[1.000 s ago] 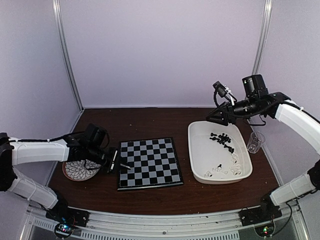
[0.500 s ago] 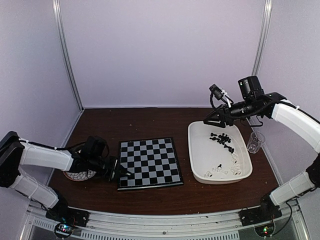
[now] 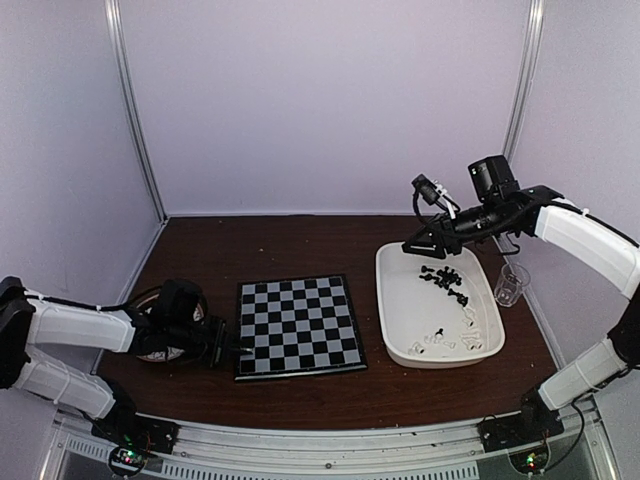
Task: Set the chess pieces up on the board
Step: Place the pawn on the chessboard.
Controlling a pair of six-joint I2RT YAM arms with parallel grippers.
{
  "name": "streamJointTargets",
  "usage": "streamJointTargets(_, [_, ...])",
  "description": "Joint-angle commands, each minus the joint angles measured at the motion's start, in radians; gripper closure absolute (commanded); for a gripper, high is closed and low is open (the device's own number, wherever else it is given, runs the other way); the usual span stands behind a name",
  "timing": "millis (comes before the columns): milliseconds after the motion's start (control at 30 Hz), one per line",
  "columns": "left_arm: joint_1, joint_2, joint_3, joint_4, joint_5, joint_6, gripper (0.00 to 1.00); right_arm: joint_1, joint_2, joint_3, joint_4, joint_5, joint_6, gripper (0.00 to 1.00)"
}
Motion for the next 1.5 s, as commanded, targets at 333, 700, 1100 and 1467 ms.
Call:
streamJointTargets(333, [0.013,0.034,-0.053,0.050,-0.014,-0.495,1.00,0.013,0.009,0.017,-0.007,0.007,-0.004,0.50])
streamJointTargets(700, [0.013,-0.126,-0.041,-0.205,-0.059,-0.462,1.00,0.015,0.015,0.018,-0.004,0.006,-0.007,0.50])
streamJointTargets(1100, [0.013,0.080,-0.005,0.011,0.028,-0.430,1.00,0.019,0.004,0.014,-0.006,0.006,-0.009,0.50])
streamJointTargets(1467, [0.013,0.004,-0.003,-0.069,-0.024,-0.434,0.99,0.019,-0.004,0.015,-0.017,0.011,-0.019,0.50])
